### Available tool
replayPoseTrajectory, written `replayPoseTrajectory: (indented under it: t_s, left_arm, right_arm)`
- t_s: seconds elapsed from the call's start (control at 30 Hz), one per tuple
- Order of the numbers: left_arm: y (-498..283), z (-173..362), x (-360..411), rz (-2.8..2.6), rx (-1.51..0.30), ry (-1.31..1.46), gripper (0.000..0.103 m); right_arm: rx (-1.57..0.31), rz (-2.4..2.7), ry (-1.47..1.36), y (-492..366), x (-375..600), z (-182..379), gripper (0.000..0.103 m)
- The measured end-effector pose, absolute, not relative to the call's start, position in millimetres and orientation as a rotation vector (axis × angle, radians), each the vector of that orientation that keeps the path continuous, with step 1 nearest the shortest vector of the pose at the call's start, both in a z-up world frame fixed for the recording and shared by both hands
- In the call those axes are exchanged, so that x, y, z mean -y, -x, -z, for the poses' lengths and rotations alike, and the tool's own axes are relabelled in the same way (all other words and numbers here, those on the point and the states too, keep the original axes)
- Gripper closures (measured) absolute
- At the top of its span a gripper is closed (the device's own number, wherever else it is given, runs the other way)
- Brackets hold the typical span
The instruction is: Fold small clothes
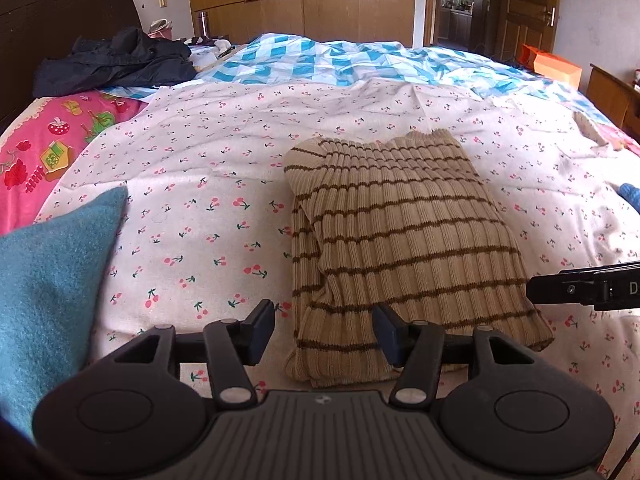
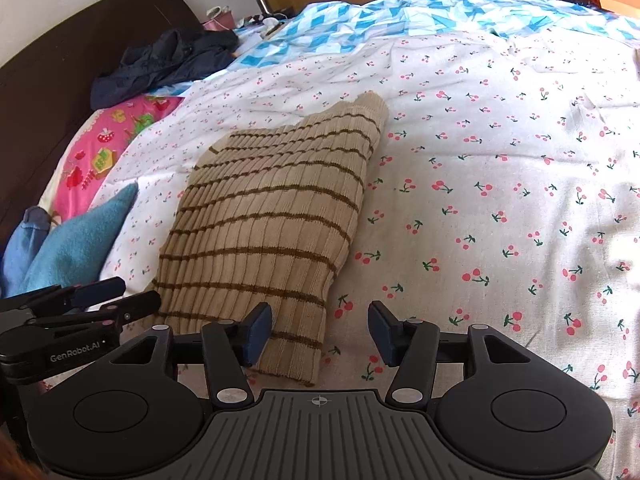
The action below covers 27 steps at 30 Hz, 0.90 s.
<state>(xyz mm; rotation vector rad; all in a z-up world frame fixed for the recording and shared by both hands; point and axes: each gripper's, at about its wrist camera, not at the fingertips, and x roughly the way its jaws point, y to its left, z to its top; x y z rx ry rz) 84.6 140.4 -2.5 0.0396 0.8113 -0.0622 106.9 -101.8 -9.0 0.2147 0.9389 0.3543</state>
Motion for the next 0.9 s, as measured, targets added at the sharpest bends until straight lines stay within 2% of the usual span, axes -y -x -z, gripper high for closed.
replayPoseTrajectory:
  t_s: [0.17, 0.37, 0.57, 0.63, 0.9]
  left_arm:
    - [-101, 7, -148, 0.080, -0.799, -0.022, 0.037]
    - [-124, 18, -156, 0.182, -0.832, 0.098, 0.036]
    - [-143, 32, -165, 0.201, -0.854, 0.154, 0.028]
    - [-146, 38, -171, 0.203, -0.866, 0.167, 0.022]
    - [-148, 52, -169, 0.319, -0.895, 0.247, 0.021]
  right_arm:
    - [-0.939, -0.355, -0.275, -128, 105, 11, 0.042]
    - [-0.954, -0.373, -0.361, -154, 105, 23, 0.036]
    - [-0.989, -0.399, -0.450, -174, 105, 43, 0.028]
    - [-0.988, -0.414, -0.455, -176, 105, 46, 0.027]
    - [-0.992, -0.476, -0.548, -179, 113, 55, 0.024]
